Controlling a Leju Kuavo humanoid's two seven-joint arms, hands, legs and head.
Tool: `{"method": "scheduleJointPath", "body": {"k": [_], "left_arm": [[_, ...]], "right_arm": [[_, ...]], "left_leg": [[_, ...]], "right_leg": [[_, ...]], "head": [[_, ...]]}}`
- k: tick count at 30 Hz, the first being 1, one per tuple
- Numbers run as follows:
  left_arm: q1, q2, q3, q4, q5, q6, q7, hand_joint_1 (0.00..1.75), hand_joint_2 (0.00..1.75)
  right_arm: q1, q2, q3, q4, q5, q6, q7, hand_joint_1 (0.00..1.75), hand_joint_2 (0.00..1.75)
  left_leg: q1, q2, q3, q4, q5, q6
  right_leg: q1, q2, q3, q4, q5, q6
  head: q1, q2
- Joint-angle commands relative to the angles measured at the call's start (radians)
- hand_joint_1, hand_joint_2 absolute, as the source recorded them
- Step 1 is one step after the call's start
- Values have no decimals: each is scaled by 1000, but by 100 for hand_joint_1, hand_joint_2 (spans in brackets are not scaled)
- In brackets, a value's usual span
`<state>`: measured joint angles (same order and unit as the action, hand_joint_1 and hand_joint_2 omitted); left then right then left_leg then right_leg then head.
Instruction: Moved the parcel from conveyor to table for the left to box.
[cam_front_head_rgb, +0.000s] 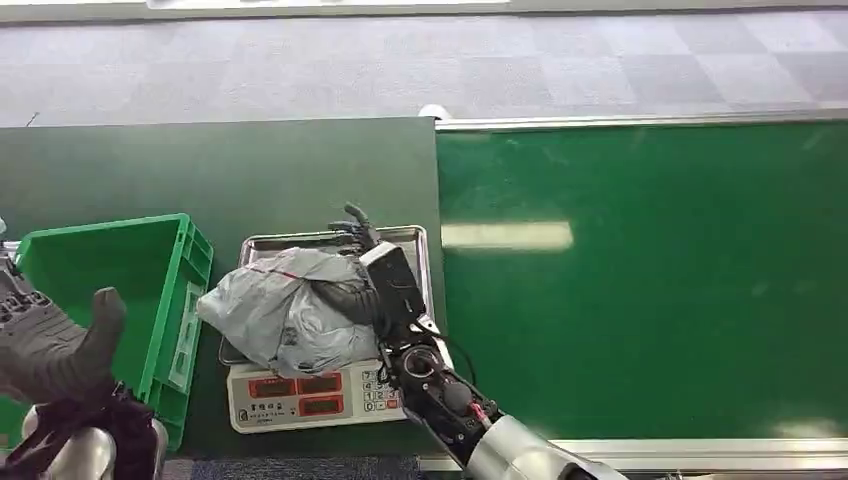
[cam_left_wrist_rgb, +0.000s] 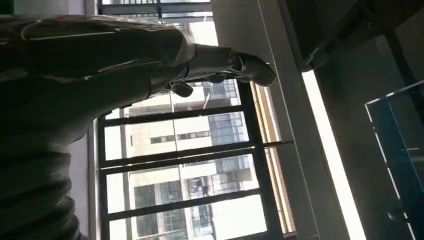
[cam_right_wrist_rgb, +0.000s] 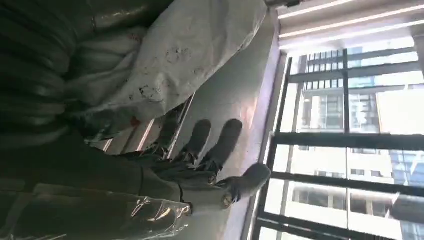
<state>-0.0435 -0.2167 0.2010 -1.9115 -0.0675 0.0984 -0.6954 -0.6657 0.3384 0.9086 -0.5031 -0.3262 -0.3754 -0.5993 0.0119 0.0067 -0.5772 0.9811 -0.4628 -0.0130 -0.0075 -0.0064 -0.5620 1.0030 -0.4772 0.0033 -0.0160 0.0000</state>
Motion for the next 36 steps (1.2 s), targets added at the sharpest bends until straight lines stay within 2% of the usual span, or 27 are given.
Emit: {"method": "scheduleJointPath", "body": {"k": [1,3,8,10,12,13,16,18,20,24,27,28,31,33,36], "left_arm": [[-76,-6,-40,140,-12,28,-3,0,175],[-62,13,-60,140,0,44,-3,0,175],[-62,13,-60,140,0,44,-3,0,175],[-60,20,-69,146,6,52,-3,0,175],[-56,23,-72,145,7,56,-3,0,175],[-6,39,-55,90,10,112,-3,0,175],[72,33,-4,23,27,58,-3,0,175],[82,13,23,9,22,35,-3,0,175],[84,7,31,6,22,31,-3,0,175],[97,-4,39,-1,9,20,-3,0,175],[107,0,31,-3,7,21,-3,0,175],[110,5,24,6,5,16,-3,0,175],[118,12,13,20,-1,9,-3,0,175],[101,33,-23,73,-18,13,-3,0,175],[72,47,-59,130,-29,5,-3,0,175]], "right_arm": [[-49,0,-66,126,2,-20,-37,0,175],[-40,-3,-135,114,16,-85,-71,0,175],[-40,-3,-135,114,16,-85,-71,0,175],[-22,-27,-210,74,37,-129,-99,0,175],[3,-57,-260,9,58,-164,-99,0,175],[9,-53,-287,-22,99,-126,-99,0,175],[42,-65,-372,-110,154,-172,-99,0,175],[83,-80,-438,-184,216,-189,-93,0,175],[102,-89,-467,-219,240,-202,-89,0,175],[201,-116,-621,-385,353,-255,-49,0,175],[259,-128,-704,-476,414,-232,-18,0,175],[290,-113,-770,-524,447,-230,-17,0,175],[324,-99,-838,-577,493,-200,-4,0,175],[357,-59,-951,-627,578,-159,9,0,175],[390,-47,-1004,-668,606,-135,0,0,175]], "left_leg": [[0,-1,1,-1,1,1],[0,-2,1,-1,1,1],[0,-1,1,-1,1,1],[0,-1,1,-1,1,0],[0,-2,1,-1,1,0],[0,-2,0,-1,1,0],[-1,3,1,-1,0,1],[0,4,2,-1,-1,1],[0,-1,1,-1,0,1],[0,-2,0,0,0,1],[0,-4,0,-1,0,1],[0,-5,0,-1,0,1],[0,-4,2,-3,1,2],[-1,-4,0,-2,1,1],[-1,-5,1,-2,1,1]], "right_leg": [[0,-1,1,-1,1,0],[0,-2,2,-1,0,0],[0,-1,1,-1,0,0],[0,-1,1,-1,0,0],[0,-1,1,-1,1,0],[0,-1,1,-1,0,0],[0,4,0,-1,1,0],[0,4,1,-2,1,0],[0,0,2,-2,0,0],[0,-1,1,-1,0,0],[0,-2,1,-1,0,0],[0,-4,2,-2,0,0],[0,-2,4,-4,0,0],[-1,-3,2,-2,0,0],[-1,-3,2,-2,-1,0]], "head": [[0,0],[0,0],[0,0],[0,0],[0,0],[0,0],[0,0],[0,0],[0,0],[0,0],[0,0],[0,0],[0,0],[0,0],[0,0]]}}
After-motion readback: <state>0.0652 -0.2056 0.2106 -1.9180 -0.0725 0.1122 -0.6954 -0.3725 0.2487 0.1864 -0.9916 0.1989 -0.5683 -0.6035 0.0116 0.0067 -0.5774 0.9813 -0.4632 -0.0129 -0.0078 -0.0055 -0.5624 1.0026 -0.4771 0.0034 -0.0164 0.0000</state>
